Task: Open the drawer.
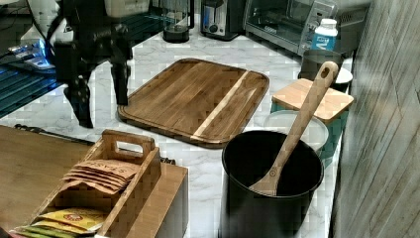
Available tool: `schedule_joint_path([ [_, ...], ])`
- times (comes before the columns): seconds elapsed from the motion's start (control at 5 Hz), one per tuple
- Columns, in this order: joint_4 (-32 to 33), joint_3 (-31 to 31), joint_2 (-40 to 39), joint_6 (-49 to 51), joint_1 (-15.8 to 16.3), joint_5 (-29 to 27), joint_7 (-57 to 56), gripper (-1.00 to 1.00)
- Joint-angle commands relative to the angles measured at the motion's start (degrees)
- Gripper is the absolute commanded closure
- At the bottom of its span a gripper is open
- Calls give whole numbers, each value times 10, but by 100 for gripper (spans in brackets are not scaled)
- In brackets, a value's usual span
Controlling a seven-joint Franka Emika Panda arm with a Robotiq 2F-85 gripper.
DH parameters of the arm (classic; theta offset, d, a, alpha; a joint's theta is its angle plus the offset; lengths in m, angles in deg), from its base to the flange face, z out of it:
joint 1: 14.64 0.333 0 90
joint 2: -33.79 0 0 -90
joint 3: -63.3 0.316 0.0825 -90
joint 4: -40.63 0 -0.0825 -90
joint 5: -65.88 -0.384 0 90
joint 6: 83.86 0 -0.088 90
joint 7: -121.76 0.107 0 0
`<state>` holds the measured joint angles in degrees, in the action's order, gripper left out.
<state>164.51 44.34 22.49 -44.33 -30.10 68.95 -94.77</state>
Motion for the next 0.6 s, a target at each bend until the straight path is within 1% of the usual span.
schedule_joint_path([
  [0.2,-44,8,-57,14,-18,-33,-44,-100],
  [0.4,-22,19,-65,-46,-26,-62,-49,-100],
  [0.6,-26,19,-76,-44,-21,-72,-44,-100],
])
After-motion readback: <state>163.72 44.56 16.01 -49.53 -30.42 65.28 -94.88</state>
